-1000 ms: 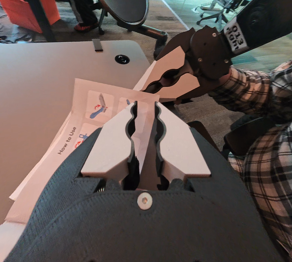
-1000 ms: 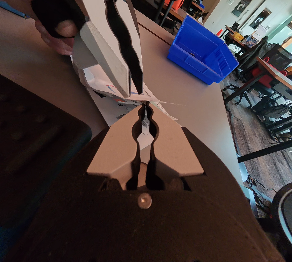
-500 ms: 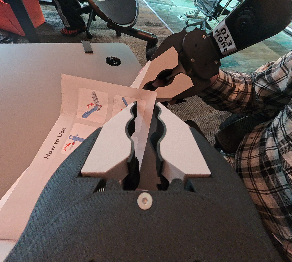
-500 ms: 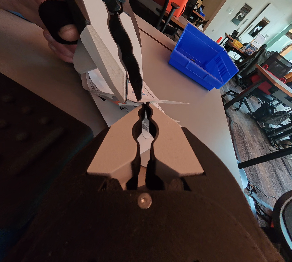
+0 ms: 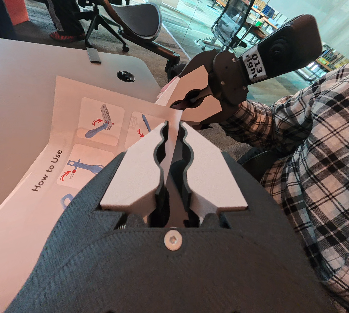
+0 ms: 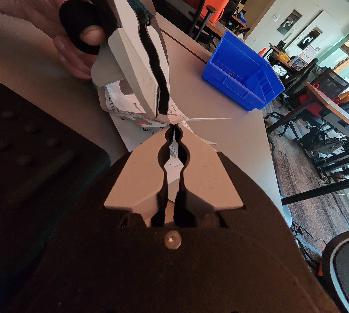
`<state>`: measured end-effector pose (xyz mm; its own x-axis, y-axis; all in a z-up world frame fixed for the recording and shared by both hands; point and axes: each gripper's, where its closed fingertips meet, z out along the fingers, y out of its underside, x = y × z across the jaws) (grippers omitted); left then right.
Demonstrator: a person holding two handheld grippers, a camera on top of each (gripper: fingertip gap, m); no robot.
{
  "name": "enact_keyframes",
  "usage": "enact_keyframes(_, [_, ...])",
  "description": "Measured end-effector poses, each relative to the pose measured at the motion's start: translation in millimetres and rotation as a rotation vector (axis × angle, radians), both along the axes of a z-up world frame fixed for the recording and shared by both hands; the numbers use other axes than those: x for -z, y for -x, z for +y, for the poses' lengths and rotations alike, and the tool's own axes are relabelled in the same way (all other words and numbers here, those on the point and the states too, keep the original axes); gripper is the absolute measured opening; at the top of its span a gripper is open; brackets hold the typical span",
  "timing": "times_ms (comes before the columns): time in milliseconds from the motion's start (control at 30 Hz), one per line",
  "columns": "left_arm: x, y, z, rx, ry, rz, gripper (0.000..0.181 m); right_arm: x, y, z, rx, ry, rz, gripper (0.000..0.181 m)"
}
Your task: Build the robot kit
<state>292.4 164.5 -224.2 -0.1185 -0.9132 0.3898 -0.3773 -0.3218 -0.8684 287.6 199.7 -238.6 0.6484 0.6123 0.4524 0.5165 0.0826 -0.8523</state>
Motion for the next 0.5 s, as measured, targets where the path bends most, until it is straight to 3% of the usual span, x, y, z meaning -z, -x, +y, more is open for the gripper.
enact_keyframes(67, [-2,1,1,-0.008,0.012,-0.014,0.000,0,1,0,-0.003,0.000,-0.004,0.000])
enact_keyframes(367, [-7,6,14,-0.070,0.040,-0.023,0.000,3,0,-1,-0.016,0.009,-0.034,0.000])
enact_keyframes(500, [-25,16,26,-0.124,0.029,-0.067,0.000,17,-10,-11,-0.051,0.137,-0.111,0.002])
